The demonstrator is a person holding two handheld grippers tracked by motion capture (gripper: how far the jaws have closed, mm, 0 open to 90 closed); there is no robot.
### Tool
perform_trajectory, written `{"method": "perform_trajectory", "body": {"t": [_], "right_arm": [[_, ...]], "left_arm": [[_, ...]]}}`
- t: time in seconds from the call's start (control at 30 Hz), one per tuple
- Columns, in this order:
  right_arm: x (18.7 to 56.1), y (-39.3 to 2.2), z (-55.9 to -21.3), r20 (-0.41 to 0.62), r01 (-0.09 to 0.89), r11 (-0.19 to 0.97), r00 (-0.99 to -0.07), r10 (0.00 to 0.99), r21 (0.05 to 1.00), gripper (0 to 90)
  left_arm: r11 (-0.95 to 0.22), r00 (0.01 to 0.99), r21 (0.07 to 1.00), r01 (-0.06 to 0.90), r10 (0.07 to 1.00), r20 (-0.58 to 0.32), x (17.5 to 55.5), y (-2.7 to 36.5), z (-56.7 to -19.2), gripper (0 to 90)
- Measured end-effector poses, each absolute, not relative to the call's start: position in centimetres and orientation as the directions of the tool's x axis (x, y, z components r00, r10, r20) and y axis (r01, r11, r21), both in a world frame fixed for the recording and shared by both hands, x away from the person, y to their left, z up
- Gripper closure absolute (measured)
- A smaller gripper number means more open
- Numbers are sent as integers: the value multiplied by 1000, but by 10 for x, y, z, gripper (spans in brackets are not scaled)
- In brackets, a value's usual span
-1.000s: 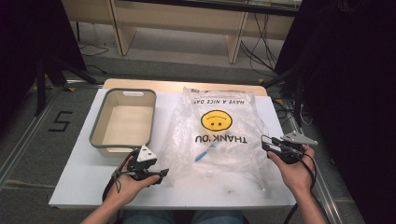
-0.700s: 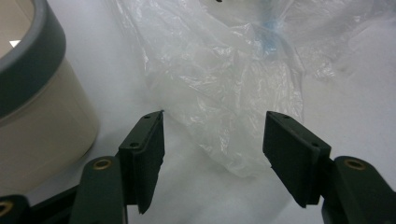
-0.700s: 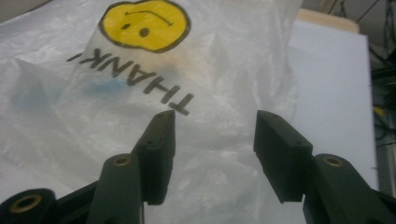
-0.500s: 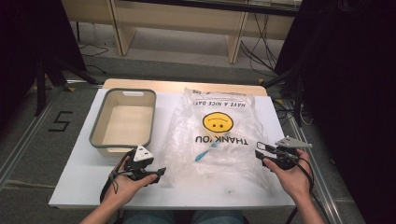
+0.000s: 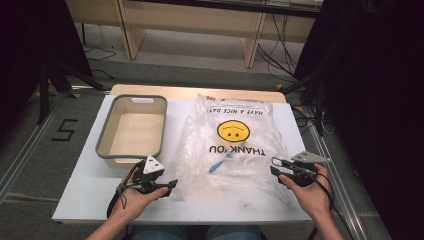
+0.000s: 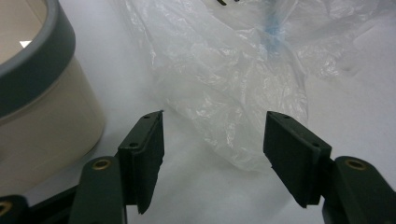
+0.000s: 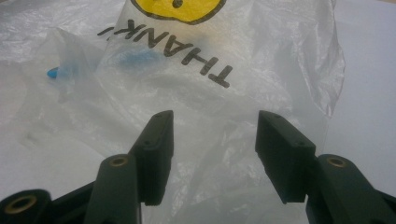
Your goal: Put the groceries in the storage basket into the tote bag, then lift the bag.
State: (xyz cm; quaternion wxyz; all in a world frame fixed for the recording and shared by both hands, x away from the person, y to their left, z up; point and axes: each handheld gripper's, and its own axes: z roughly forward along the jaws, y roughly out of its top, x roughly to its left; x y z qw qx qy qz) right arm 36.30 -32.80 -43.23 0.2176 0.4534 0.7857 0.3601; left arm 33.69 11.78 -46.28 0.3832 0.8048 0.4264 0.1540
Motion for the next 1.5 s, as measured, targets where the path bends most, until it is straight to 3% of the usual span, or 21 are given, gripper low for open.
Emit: {"method": "perform_trajectory", "body": {"t": [0.4,0.73,0.93,1.23,1.5], "right_arm": [[361,-328,-434,-13,566,329,-490,872,756,463],[353,-333,-437,3,575,298,-464,886,762,401],[347,-337,-438,15,572,297,-477,879,764,388],[336,-332,-434,24,567,312,-508,861,763,370],[324,-331,-443,26,602,380,-555,832,702,366]], "left_arm": [[-357,611,750,556,788,-78,335,114,-462,355],[-368,610,734,571,788,-79,335,111,-465,322],[-393,618,715,578,784,-68,334,106,-467,286],[-369,642,727,579,756,-127,326,102,-461,267],[-407,645,697,591,757,-104,323,96,-469,282]]}}
